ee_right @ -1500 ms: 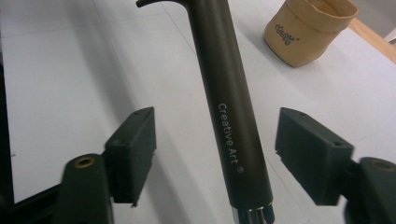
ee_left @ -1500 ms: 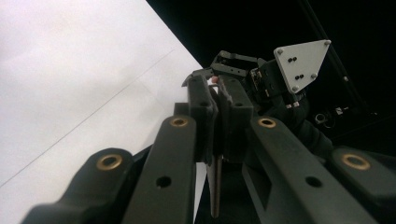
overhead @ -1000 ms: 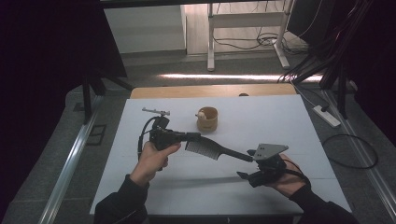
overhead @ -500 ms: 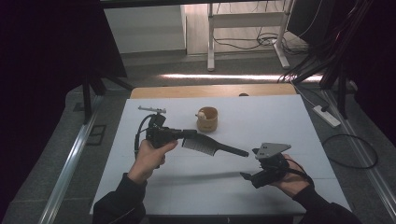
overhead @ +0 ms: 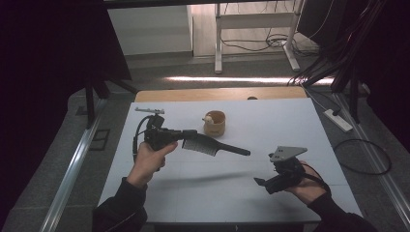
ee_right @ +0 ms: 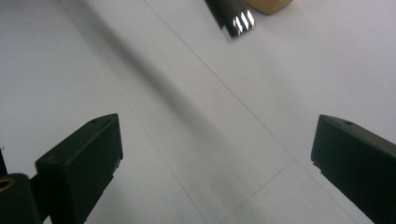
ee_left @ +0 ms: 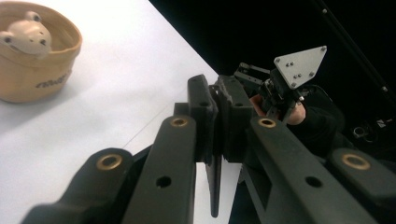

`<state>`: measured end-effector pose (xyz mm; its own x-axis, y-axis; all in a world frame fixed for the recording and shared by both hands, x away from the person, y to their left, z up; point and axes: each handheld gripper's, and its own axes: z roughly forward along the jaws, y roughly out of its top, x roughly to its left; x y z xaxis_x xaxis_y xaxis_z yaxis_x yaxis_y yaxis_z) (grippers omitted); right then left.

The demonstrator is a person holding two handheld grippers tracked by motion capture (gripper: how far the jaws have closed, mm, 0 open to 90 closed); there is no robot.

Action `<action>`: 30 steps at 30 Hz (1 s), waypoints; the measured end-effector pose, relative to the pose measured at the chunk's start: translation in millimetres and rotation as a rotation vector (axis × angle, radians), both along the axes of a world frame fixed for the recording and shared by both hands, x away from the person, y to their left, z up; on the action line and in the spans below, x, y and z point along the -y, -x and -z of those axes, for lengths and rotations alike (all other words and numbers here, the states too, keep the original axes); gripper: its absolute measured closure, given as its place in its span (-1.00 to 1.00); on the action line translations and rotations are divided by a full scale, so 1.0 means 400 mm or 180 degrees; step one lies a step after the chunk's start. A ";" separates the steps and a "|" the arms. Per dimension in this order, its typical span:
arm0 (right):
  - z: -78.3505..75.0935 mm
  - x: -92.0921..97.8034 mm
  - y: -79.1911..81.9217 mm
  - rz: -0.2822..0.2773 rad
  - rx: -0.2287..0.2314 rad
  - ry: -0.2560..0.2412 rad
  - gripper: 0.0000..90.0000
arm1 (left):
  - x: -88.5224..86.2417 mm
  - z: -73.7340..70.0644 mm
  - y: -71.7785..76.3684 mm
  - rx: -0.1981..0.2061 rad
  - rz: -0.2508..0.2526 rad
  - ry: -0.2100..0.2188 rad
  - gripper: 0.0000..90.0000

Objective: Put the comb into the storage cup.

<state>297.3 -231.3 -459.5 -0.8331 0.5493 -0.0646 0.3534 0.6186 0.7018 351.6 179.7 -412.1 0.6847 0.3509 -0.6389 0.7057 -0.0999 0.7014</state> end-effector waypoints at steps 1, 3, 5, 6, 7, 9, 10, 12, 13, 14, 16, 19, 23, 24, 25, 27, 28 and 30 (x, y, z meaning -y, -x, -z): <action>0.000 0.002 0.001 0.0018 0.0002 0.0017 -0.97 | -0.003 -0.002 0.000 0.0004 -0.0019 0.0009 0.87; 0.000 0.006 0.005 0.0049 0.0016 0.0029 -0.98 | -0.011 -0.005 0.000 0.0014 -0.0034 0.0008 0.87; -0.001 0.010 0.008 0.0073 0.0014 0.0029 -0.99 | -0.018 -0.008 -0.001 0.0020 -0.0057 0.0008 0.87; -0.001 0.013 0.010 0.0082 0.0015 0.0026 -0.99 | -0.021 -0.009 -0.002 0.0020 -0.0075 0.0005 0.87; -0.002 0.015 0.012 0.0092 0.0009 0.0031 -1.00 | -0.025 -0.010 -0.003 0.0031 -0.0086 -0.0005 0.87; -0.002 0.021 0.017 0.0117 0.0015 0.0059 -1.00 | -0.032 -0.013 -0.005 0.0025 -0.0114 -0.0011 0.87; -0.002 0.024 0.019 0.0131 0.0023 0.0082 -1.00 | -0.036 -0.014 -0.007 0.0027 -0.0124 -0.0013 0.87; -0.001 0.032 0.022 0.0165 0.0013 0.0084 -1.00 | -0.043 -0.017 -0.008 0.0024 -0.0151 -0.0011 0.87; -0.001 0.036 0.024 0.0182 0.0011 0.0092 -1.00 | -0.047 -0.019 -0.009 0.0027 -0.0160 -0.0008 0.87; -0.001 0.040 0.026 0.0200 0.0005 0.0084 -1.00 | -0.050 -0.021 -0.009 0.0029 -0.0167 -0.0004 0.87; -0.002 0.050 0.030 0.0250 -0.0007 0.0072 -1.00 | -0.055 -0.023 -0.011 0.0027 -0.0180 -0.0002 0.87; -0.001 0.064 0.037 0.0313 -0.0019 0.0064 -1.00 | -0.062 -0.027 -0.016 0.0027 -0.0202 -0.0022 0.87; 0.003 0.086 0.048 0.0416 -0.0052 0.0063 -1.00 | -0.072 -0.034 -0.023 0.0038 -0.0240 -0.0042 0.87; 0.004 0.093 0.050 0.0451 -0.0077 0.0061 -1.00 | -0.076 -0.036 -0.025 0.0040 -0.0251 -0.0044 0.87; 0.005 0.098 0.052 0.0483 -0.0085 0.0054 -1.00 | -0.079 -0.039 -0.026 0.0036 -0.0263 -0.0045 0.87; 0.007 0.109 0.057 0.0543 -0.0101 0.0042 -1.00 | -0.085 -0.044 -0.029 0.0045 -0.0291 -0.0044 0.87; 0.008 0.113 0.060 0.0574 -0.0119 0.0035 -1.00 | -0.088 -0.047 -0.030 0.0045 -0.0298 -0.0041 0.87; 0.009 0.122 0.065 0.0631 -0.0119 0.0044 -1.00 | -0.094 -0.052 -0.032 0.0045 -0.0317 -0.0046 0.87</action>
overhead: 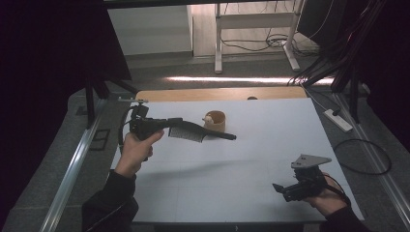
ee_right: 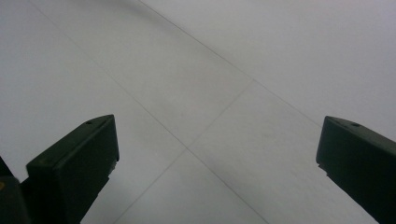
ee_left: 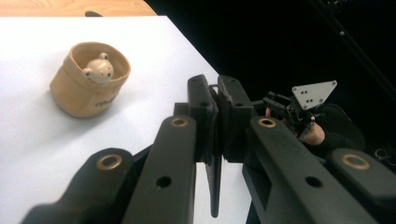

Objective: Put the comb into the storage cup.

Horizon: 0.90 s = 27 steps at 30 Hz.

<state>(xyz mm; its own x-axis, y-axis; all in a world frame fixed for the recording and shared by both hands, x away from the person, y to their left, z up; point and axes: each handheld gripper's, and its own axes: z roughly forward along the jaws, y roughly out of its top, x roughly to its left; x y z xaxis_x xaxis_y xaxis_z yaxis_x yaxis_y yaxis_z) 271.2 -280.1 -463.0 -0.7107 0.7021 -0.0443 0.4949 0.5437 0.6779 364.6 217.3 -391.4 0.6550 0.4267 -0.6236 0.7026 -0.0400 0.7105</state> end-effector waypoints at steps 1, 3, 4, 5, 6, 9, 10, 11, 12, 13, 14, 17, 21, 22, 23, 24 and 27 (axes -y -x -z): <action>0.000 0.004 0.003 0.0021 0.0000 0.0017 -1.00 | -0.002 -0.003 -0.001 0.0000 -0.0010 -0.0002 0.87; 0.000 0.012 0.009 0.0076 0.0013 0.0025 -1.00 | -0.008 -0.008 -0.004 0.0001 -0.0028 -0.0002 0.87; 0.000 0.017 0.012 0.0104 -0.0005 0.0020 -1.00 | -0.012 -0.010 -0.006 0.0014 -0.0033 -0.0003 0.87; 0.001 0.021 0.015 0.0137 -0.0020 0.0011 -1.00 | -0.015 -0.012 -0.007 0.0010 -0.0044 0.0001 0.87; 0.001 0.026 0.018 0.0159 -0.0031 0.0003 -1.00 | -0.017 -0.015 -0.009 0.0011 -0.0054 0.0002 0.87; 0.001 0.040 0.027 0.0257 -0.0065 -0.0032 -1.00 | -0.025 -0.024 -0.013 0.0015 -0.0087 -0.0001 0.87; 0.000 0.045 0.030 0.0297 -0.0085 -0.0049 -1.00 | -0.027 -0.027 -0.015 0.0020 -0.0093 -0.0007 0.87; -0.001 0.050 0.033 0.0330 -0.0095 -0.0059 -1.00 | -0.029 -0.030 -0.016 0.0020 -0.0099 -0.0011 0.87; -0.001 0.054 0.036 0.0360 -0.0108 -0.0069 -1.00 | -0.031 -0.033 -0.017 0.0028 -0.0111 -0.0017 0.87; 0.000 0.058 0.040 0.0382 -0.0119 -0.0072 -1.00 | -0.033 -0.037 -0.019 0.0032 -0.0117 -0.0024 0.87; 0.001 0.062 0.043 0.0405 -0.0139 -0.0075 -1.00 | -0.035 -0.040 -0.020 0.0036 -0.0123 -0.0031 0.87; -0.006 0.071 0.052 0.0470 -0.0135 -0.0124 -1.00 | -0.040 -0.049 -0.026 0.0032 -0.0158 -0.0038 0.87; -0.012 0.082 0.066 0.0513 -0.0134 -0.0153 -1.00 | -0.044 -0.060 -0.034 0.0040 -0.0188 -0.0058 0.87; -0.013 0.084 0.069 0.0523 -0.0127 -0.0161 -1.00 | -0.045 -0.062 -0.035 0.0047 -0.0197 -0.0063 0.87; -0.014 0.087 0.072 0.0535 -0.0129 -0.0168 -1.00 | -0.046 -0.064 -0.037 0.0041 -0.0210 -0.0062 0.87; -0.015 0.089 0.075 0.0543 -0.0130 -0.0180 -1.00 | -0.047 -0.065 -0.039 0.0046 -0.0221 -0.0067 0.87; -0.017 0.096 0.080 0.0565 -0.0160 -0.0210 -1.00 | -0.051 -0.069 -0.047 0.0034 -0.0255 -0.0067 0.87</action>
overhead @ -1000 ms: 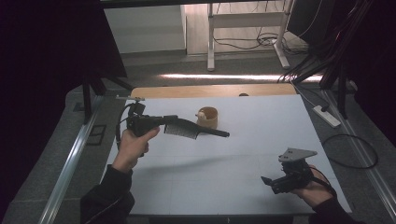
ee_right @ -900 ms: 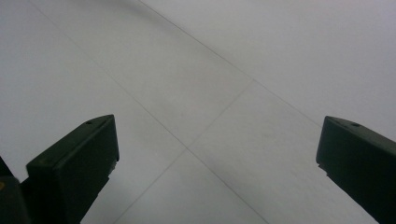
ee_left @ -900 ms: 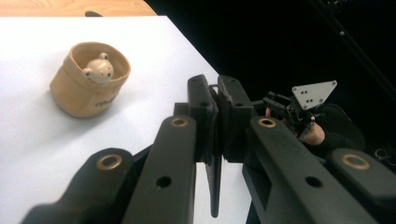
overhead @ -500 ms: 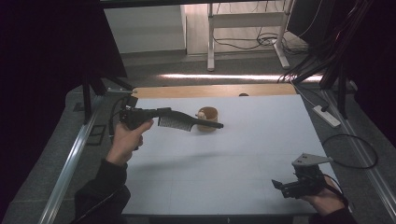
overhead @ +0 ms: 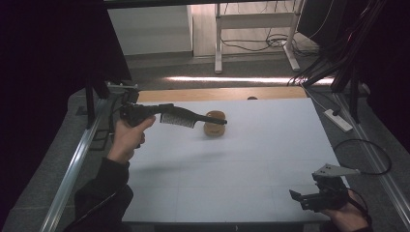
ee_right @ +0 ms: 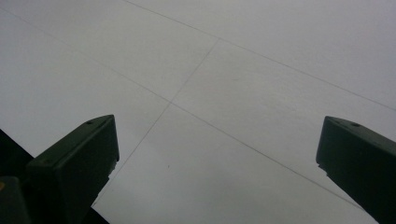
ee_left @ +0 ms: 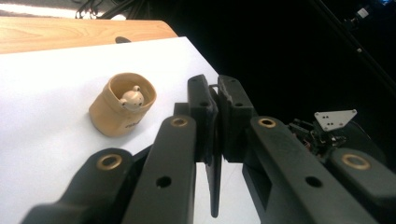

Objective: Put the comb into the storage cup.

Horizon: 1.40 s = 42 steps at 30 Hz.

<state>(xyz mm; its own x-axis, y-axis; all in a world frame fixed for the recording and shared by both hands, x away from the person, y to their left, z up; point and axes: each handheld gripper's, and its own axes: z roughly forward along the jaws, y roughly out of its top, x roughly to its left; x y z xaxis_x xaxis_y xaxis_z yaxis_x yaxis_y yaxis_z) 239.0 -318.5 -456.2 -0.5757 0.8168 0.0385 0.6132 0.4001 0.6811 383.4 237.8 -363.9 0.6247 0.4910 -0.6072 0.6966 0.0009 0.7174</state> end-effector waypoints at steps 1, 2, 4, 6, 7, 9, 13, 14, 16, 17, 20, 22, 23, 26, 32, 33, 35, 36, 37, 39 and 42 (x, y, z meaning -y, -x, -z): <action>0.000 0.002 0.001 0.0008 0.0004 -0.0007 -1.00 | -0.001 -0.001 -0.003 -0.0006 -0.0012 0.0002 0.87; -0.001 0.003 0.002 0.0017 0.0002 -0.0016 -1.00 | -0.003 -0.002 -0.006 -0.0005 -0.0023 -0.0006 0.87; -0.001 0.004 0.002 0.0019 -0.0006 -0.0022 -1.00 | -0.004 -0.006 -0.011 0.0001 -0.0048 -0.0032 0.87; 0.000 0.003 0.000 0.0014 -0.0021 -0.0010 -1.00 | -0.005 -0.010 -0.017 0.0003 -0.0067 -0.0054 0.87; 0.001 0.002 0.000 0.0010 -0.0025 0.0000 -1.00 | -0.005 -0.013 -0.020 0.0001 -0.0076 -0.0070 0.87; 0.001 0.001 0.000 0.0002 -0.0027 0.0016 -1.00 | -0.006 -0.017 -0.027 -0.0007 -0.0097 -0.0090 0.87; 0.001 0.002 0.000 0.0007 -0.0023 0.0007 -1.00 | -0.006 -0.023 -0.043 -0.0022 -0.0139 -0.0159 0.87; 0.001 0.002 -0.001 0.0006 -0.0027 0.0006 -1.00 | -0.006 -0.024 -0.047 -0.0037 -0.0162 -0.0164 0.87; 0.001 0.001 -0.001 0.0001 -0.0034 0.0011 -1.00 | -0.007 -0.024 -0.055 -0.0047 -0.0185 -0.0199 0.87; 0.001 0.001 -0.001 -0.0001 -0.0034 0.0014 -1.00 | -0.007 -0.024 -0.059 -0.0057 -0.0198 -0.0213 0.87; 0.001 0.001 -0.001 -0.0004 -0.0037 0.0013 -1.00 | -0.007 -0.024 -0.068 -0.0074 -0.0234 -0.0245 0.87; 0.001 0.001 -0.001 -0.0003 -0.0035 0.0006 -1.00 | -0.006 -0.024 -0.075 -0.0084 -0.0247 -0.0276 0.87; 0.001 0.002 -0.001 -0.0005 -0.0035 0.0007 -1.00 | -0.006 -0.024 -0.079 -0.0079 -0.0265 -0.0296 0.87; 0.001 0.001 0.000 -0.0009 -0.0035 0.0015 -1.00 | -0.005 -0.025 -0.090 -0.0096 -0.0296 -0.0330 0.87; 0.002 0.000 0.000 -0.0020 -0.0039 0.0026 -1.00 | 0.003 -0.022 -0.111 -0.0121 -0.0337 -0.0393 0.87; 0.002 -0.001 0.000 -0.0027 -0.0036 0.0026 -1.00 | 0.005 -0.022 -0.114 -0.0127 -0.0342 -0.0407 0.87; 0.002 -0.001 0.000 -0.0033 -0.0031 0.0034 -1.00 | 0.010 -0.020 -0.120 -0.0140 -0.0350 -0.0429 0.87; 0.002 -0.001 0.000 -0.0033 -0.0031 0.0036 -1.00 | 0.012 -0.018 -0.124 -0.0144 -0.0353 -0.0441 0.87; 0.002 -0.001 0.000 -0.0035 -0.0032 0.0038 -1.00 | 0.014 -0.017 -0.127 -0.0148 -0.0351 -0.0457 0.87; 0.002 -0.002 0.000 -0.0041 -0.0034 0.0041 -1.00 | 0.019 -0.014 -0.134 -0.0162 -0.0356 -0.0481 0.87; 0.002 -0.002 0.000 -0.0046 -0.0034 0.0045 -1.00 | 0.026 -0.009 -0.144 -0.0176 -0.0361 -0.0507 0.87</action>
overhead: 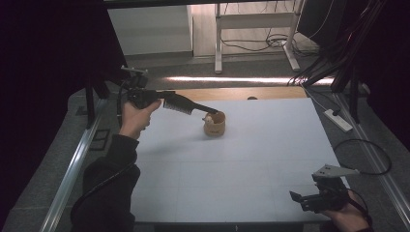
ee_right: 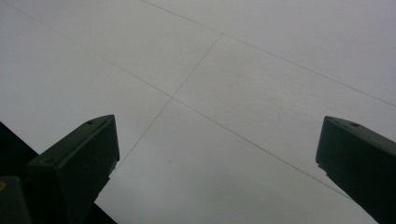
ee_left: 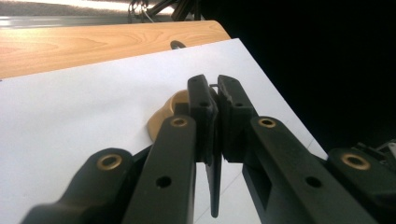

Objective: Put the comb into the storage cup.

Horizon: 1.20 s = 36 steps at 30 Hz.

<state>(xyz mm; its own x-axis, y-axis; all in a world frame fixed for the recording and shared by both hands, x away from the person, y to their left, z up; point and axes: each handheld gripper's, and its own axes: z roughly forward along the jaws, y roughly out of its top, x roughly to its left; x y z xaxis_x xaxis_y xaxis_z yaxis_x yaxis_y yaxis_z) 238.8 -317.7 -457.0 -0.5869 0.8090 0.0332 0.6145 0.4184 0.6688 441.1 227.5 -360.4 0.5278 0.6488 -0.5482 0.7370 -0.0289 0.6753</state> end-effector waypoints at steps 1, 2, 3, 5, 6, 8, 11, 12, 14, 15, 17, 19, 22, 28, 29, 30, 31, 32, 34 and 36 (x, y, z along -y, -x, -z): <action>0.000 0.000 0.000 0.0000 0.0001 0.0000 -1.00 | 0.002 0.003 -0.003 -0.0008 -0.0004 -0.0004 0.87; 0.000 0.000 0.000 -0.0003 0.0002 0.0002 -1.00 | 0.004 0.005 -0.006 -0.0020 -0.0002 -0.0006 0.87; 0.000 -0.001 0.000 -0.0006 0.0003 0.0003 -1.00 | 0.007 0.008 -0.008 -0.0030 -0.0002 -0.0008 0.87; 0.000 -0.001 0.000 -0.0009 0.0003 0.0008 -1.00 | 0.011 0.013 -0.013 -0.0039 -0.0011 -0.0044 0.87; 0.000 -0.001 0.000 -0.0014 0.0001 0.0009 -1.00 | 0.013 0.015 -0.016 -0.0042 -0.0013 -0.0055 0.87; 0.000 -0.001 0.000 -0.0018 0.0002 0.0017 -1.00 | 0.015 0.019 -0.022 -0.0052 -0.0014 -0.0066 0.87; 0.000 -0.002 0.000 -0.0028 0.0001 0.0020 -1.00 | 0.022 0.024 -0.029 -0.0071 -0.0015 -0.0073 0.87; 0.000 -0.002 0.000 -0.0030 -0.0001 0.0021 -0.99 | 0.025 0.026 -0.031 -0.0075 -0.0007 -0.0083 0.87; 0.001 -0.003 0.000 -0.0034 -0.0002 0.0025 -0.99 | 0.031 0.030 -0.036 -0.0091 0.0002 -0.0117 0.87; 0.000 -0.003 0.001 -0.0037 -0.0004 0.0029 -0.99 | 0.034 0.032 -0.038 -0.0101 -0.0005 -0.0123 0.87; 0.000 -0.003 0.001 -0.0041 0.0000 0.0030 -0.99 | 0.037 0.036 -0.044 -0.0119 0.0003 -0.0133 0.87; 0.000 -0.003 0.001 -0.0042 0.0002 0.0030 -0.99 | 0.042 0.040 -0.048 -0.0132 0.0001 -0.0145 0.87; 0.000 -0.002 0.001 -0.0043 0.0003 0.0022 -0.99 | 0.048 0.045 -0.055 -0.0149 0.0005 -0.0163 0.87; 0.000 -0.003 0.001 -0.0052 -0.0001 0.0027 -0.99 | 0.057 0.056 -0.069 -0.0191 0.0007 -0.0184 0.87; 0.000 -0.003 0.001 -0.0053 -0.0001 0.0028 -0.99 | 0.059 0.058 -0.071 -0.0196 0.0004 -0.0183 0.87; 0.000 -0.003 0.001 -0.0054 -0.0001 0.0027 -0.99 | 0.061 0.060 -0.072 -0.0203 0.0004 -0.0182 0.87; 0.000 -0.003 0.001 -0.0058 -0.0002 0.0026 -0.99 | 0.062 0.062 -0.074 -0.0207 0.0014 -0.0191 0.87; 0.000 -0.002 0.001 -0.0058 -0.0006 0.0025 -0.99 | 0.064 0.064 -0.076 -0.0215 0.0011 -0.0186 0.87; 0.000 -0.002 0.001 -0.0060 -0.0009 0.0022 -0.99 | 0.067 0.067 -0.079 -0.0226 0.0014 -0.0194 0.87; 0.000 -0.002 0.001 -0.0062 -0.0009 0.0022 -0.99 | 0.068 0.070 -0.083 -0.0238 0.0022 -0.0209 0.87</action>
<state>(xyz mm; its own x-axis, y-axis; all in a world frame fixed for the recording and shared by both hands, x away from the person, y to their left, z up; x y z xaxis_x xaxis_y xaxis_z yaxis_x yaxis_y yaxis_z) 238.4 -316.7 -457.1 -0.6025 0.7976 0.0292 0.6080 0.4350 0.6641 474.2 200.4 -388.3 0.4917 0.6810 -0.5426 0.7849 -0.0766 0.6149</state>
